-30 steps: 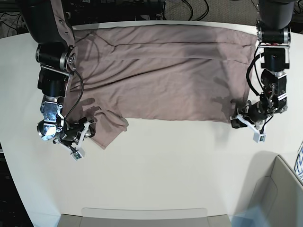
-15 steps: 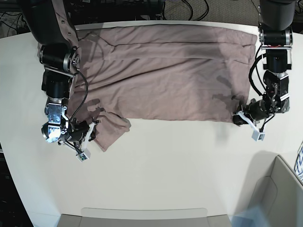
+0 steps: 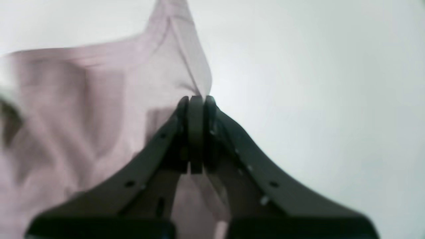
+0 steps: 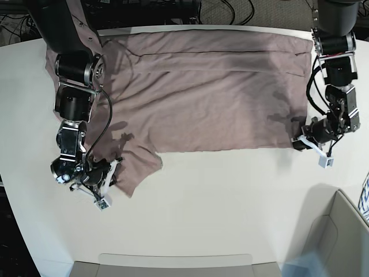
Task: Fold the T-shirt properly
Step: 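Lift the hem with both grippers and fold it over toward the collar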
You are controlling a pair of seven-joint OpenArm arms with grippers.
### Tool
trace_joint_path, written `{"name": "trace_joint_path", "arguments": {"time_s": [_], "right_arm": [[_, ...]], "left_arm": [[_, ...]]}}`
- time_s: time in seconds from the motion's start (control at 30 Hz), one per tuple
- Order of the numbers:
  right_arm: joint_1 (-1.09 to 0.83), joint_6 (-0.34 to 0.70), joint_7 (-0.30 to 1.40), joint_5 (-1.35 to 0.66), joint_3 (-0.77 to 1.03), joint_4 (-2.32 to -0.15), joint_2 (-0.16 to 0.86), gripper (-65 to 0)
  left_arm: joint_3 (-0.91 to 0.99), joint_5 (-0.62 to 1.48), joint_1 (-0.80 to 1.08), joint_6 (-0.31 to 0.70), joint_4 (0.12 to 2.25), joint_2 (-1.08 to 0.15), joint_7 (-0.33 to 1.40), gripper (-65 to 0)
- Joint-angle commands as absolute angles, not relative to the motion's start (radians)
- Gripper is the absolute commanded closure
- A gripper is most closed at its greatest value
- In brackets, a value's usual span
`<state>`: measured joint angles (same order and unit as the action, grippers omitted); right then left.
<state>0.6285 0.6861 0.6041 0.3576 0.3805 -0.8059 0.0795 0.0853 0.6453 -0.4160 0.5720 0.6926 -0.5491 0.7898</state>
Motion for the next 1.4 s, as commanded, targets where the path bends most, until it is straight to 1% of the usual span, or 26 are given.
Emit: {"name": "trace_joint_path", "arguments": {"time_s": [0.0, 0.1, 0.23, 0.43, 0.53, 0.6, 0.77, 1.07, 1.13, 1.37], "right_arm": [[0.677, 0.691, 0.588, 0.346, 0.380, -0.823, 0.088, 0.0], [0.705, 0.687, 0.588, 0.343, 0.381, -0.823, 0.088, 0.0], [0.723, 0.615, 0.579, 0.337, 0.381, -0.823, 0.088, 0.0], [0.713, 0.610, 0.588, 0.288, 0.381, -0.865, 0.093, 0.0], [0.687, 0.610, 0.618, 0.289, 0.381, -0.891, 0.094, 0.0], [0.674, 0.611, 0.659, 0.289, 0.381, -0.924, 0.093, 0.0], [0.581, 0.611, 0.733, 0.251, 0.380, -1.069, 0.090, 0.0], [0.395, 0.613, 0.912, 0.119, 0.380, -1.359, 0.122, 0.0], [0.344, 0.613, 0.947, 0.099, 0.380, -1.431, 0.142, 0.0], [0.203, 0.613, 1.056, 0.018, 0.381, -1.613, 0.174, 0.0]], "left_arm": [[0.087, 0.627, -0.449, 0.562, 0.702, -0.565, 0.806, 0.0], [0.087, 0.627, -0.458, 0.562, 0.702, -0.567, 0.806, 0.0], [0.094, 0.627, -0.475, 0.562, 0.702, -0.567, 0.806, 0.0], [0.097, 0.630, -0.479, 0.565, 0.707, -0.596, 0.855, 0.0], [0.097, 0.630, -0.473, 0.564, 0.800, -0.599, 0.877, 0.0], [0.104, 0.630, -0.420, 0.562, 0.875, -0.599, 0.909, 0.0], [0.211, 0.627, -0.321, 0.562, 1.049, -0.595, 0.972, 0.0], [0.286, 0.627, -0.179, 0.562, 1.184, -0.595, 1.009, 0.0], [0.298, 0.627, -0.137, 0.562, 1.221, -0.595, 1.009, 0.0], [0.346, 0.630, -0.015, 0.562, 1.317, -0.593, 1.010, 0.0]]}}
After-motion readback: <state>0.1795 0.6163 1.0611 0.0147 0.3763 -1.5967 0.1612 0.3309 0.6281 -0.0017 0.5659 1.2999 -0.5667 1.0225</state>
